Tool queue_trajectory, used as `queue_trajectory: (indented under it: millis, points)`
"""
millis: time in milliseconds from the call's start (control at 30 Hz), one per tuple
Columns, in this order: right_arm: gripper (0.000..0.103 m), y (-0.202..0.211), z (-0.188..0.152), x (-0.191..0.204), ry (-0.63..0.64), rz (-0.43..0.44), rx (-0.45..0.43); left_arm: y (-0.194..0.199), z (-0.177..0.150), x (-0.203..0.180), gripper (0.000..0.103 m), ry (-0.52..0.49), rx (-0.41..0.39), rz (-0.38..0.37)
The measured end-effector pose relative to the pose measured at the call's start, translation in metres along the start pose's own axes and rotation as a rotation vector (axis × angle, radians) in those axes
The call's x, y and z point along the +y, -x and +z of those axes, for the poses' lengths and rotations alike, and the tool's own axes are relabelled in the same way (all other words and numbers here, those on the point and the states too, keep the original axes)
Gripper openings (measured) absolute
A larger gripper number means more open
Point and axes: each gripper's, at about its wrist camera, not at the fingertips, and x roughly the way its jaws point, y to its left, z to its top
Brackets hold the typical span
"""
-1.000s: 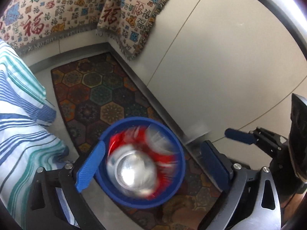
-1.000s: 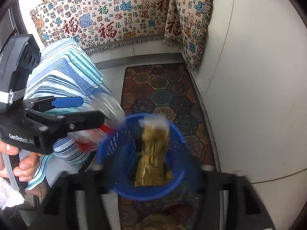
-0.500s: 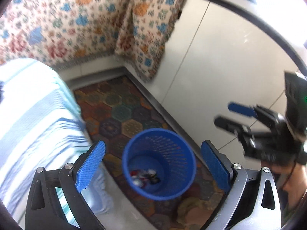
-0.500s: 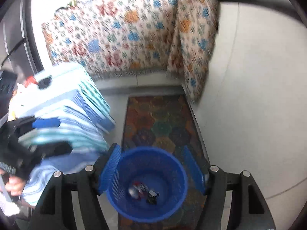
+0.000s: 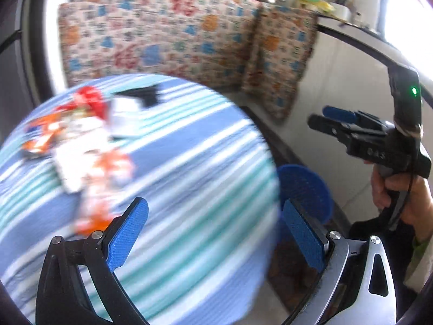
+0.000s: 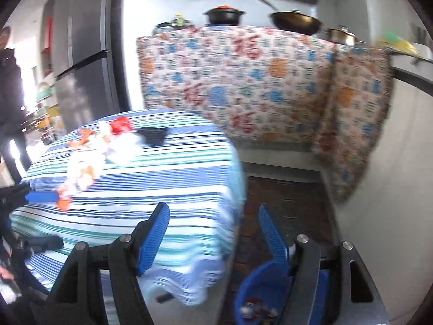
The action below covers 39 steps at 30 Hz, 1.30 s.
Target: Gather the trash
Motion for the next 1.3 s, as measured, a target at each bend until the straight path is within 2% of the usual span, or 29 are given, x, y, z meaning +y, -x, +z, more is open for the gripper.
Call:
queue_trajectory:
  millis: [167, 267, 367, 567, 633, 700, 767, 967, 1067, 1167, 1300]
  points:
    - [0.070, -0.035, -0.004, 0.051, -0.002, 0.061, 0.063, 0.002, -0.003, 0.062, 0.100, 0.065, 0.007, 0.063]
    - [0.070, -0.053, -0.006, 0.068, 0.002, 0.085, 0.098, -0.016, -0.001, 0.086, 0.100, 0.089, 0.058, 0.036]
    - [0.070, -0.072, -0.009, 0.082, 0.024, 0.095, 0.140, -0.032, 0.001, 0.093, 0.100, 0.078, 0.093, 0.040]
    - [0.070, -0.095, -0.009, 0.096, 0.058, 0.127, 0.184, -0.048, 0.007, 0.093, 0.098, 0.057, 0.098, 0.084]
    - [0.070, -0.100, -0.009, 0.099, 0.068, 0.130, 0.196, -0.049, 0.009, 0.089, 0.092, 0.042, 0.098, 0.086]
    - [0.070, -0.104, -0.009, 0.102, 0.079, 0.131, 0.206, -0.053, 0.008, 0.083, 0.063, 0.017, 0.108, 0.086]
    - [0.070, -0.107, -0.009, 0.104, 0.085, 0.131, 0.214, -0.054, 0.006, 0.080, 0.049, 0.015, 0.115, 0.084]
    - [0.070, -0.111, -0.006, 0.102, 0.068, 0.132, 0.225, -0.020, -0.011, 0.084, 0.048, 0.070, 0.081, 0.076]
    - [0.071, -0.113, -0.004, 0.101, 0.052, 0.127, 0.228, 0.006, -0.016, 0.089, 0.048, 0.078, 0.042, 0.128]
    - [0.072, -0.118, -0.001, 0.102, 0.046, 0.113, 0.234, 0.030, -0.022, 0.106, 0.049, 0.110, -0.016, 0.218]
    - [0.072, -0.124, 0.014, 0.103, -0.022, 0.145, 0.247, 0.034, -0.028, 0.144, 0.049, 0.201, -0.040, 0.334]
